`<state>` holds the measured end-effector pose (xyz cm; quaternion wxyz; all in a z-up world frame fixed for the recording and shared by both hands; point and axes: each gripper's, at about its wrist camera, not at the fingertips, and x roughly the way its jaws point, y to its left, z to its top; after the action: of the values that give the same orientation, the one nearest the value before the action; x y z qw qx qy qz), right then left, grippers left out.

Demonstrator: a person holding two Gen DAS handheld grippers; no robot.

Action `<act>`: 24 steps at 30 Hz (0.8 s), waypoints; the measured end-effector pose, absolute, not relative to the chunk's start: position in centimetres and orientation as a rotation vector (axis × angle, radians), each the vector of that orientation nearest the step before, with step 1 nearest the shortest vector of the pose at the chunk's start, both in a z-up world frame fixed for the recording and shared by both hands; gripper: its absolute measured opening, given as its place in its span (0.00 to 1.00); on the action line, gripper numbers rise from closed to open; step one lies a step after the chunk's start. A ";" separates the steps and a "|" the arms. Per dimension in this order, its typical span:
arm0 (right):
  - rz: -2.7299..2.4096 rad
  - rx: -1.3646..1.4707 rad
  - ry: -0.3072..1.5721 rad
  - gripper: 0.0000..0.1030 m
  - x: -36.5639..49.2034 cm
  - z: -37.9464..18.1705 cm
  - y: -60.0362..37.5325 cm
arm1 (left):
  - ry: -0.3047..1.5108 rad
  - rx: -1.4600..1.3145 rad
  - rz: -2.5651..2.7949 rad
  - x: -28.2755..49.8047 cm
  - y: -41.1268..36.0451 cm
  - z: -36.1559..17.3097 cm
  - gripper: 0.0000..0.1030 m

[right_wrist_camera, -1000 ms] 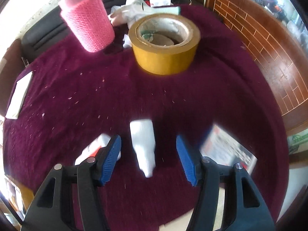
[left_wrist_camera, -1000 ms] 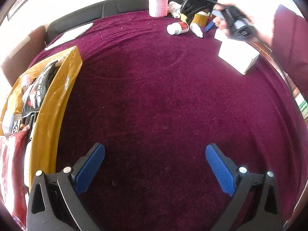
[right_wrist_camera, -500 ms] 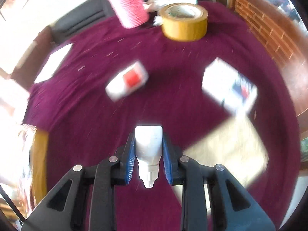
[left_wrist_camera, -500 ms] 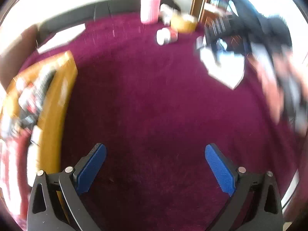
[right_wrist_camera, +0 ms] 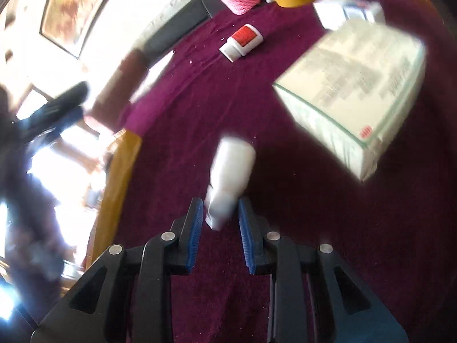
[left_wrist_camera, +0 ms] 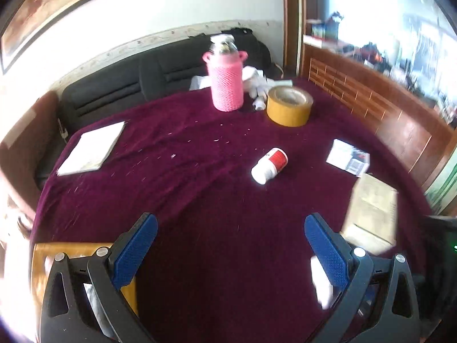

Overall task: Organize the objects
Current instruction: 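Grasp the white dropper bottle with the right tool while the left tool grasps the red-label jar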

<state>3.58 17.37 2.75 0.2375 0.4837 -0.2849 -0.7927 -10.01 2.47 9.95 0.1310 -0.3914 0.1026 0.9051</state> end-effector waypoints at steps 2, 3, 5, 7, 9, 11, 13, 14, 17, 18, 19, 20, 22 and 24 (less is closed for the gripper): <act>-2.136 1.326 -0.825 0.17 2.8 2.3 17.8 | 0.349 -1.154 2.610 -11.8 4.2 8.8 0.98; -2.126 1.327 -0.841 0.15 2.7 2.2 18.0 | 0.390 -1.163 2.603 -12.9 5.2 8.2 0.98; -2.121 1.331 -0.857 0.13 2.6 2.0 18.1 | 0.468 -1.152 2.591 -14.7 6.9 7.2 0.98; -2.112 1.331 -0.867 0.13 2.5 1.9 18.2 | 0.543 -1.119 2.582 -16.3 8.5 6.4 0.98; -2.105 1.333 -0.873 0.13 2.3 1.8 18.1 | 0.576 -1.093 2.558 -17.7 9.8 5.8 0.98; -2.103 1.334 -0.871 0.13 2.1 1.8 18.1 | 0.606 -1.100 2.521 -18.9 10.9 4.8 0.98; -2.099 1.335 -0.875 0.13 1.9 1.7 18.0 | 0.649 -1.105 2.516 -19.8 11.8 3.7 0.98; -2.097 1.335 -0.877 0.14 1.8 1.7 18.0 | 0.661 -1.108 2.514 -20.1 12.1 3.1 0.98; -2.089 1.331 -0.886 0.15 1.4 1.5 17.8 | 0.654 -1.166 2.519 -20.7 12.3 1.8 0.77; -2.088 1.331 -0.887 0.15 1.2 1.5 17.8 | 0.627 -1.219 2.493 -20.8 12.1 1.2 0.51; -2.089 1.330 -0.886 0.15 1.1 1.5 17.7 | 0.574 -1.213 2.479 -20.6 12.0 1.2 0.31; -2.089 1.330 -0.887 0.15 1.0 1.5 17.7 | 0.552 -1.229 2.480 -20.3 11.7 1.3 0.29; -2.103 1.332 -0.891 0.15 0.7 1.4 17.5 | 0.552 -1.241 2.482 -19.3 11.3 1.6 0.29; -2.110 1.330 -0.877 0.17 0.4 1.5 17.2 | 0.539 -1.219 2.482 -17.6 10.4 2.7 0.28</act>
<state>0.42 17.21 1.49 0.2463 0.4877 -0.3215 -0.7734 -17.58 10.44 2.66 0.1613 -0.4271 0.1889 0.8694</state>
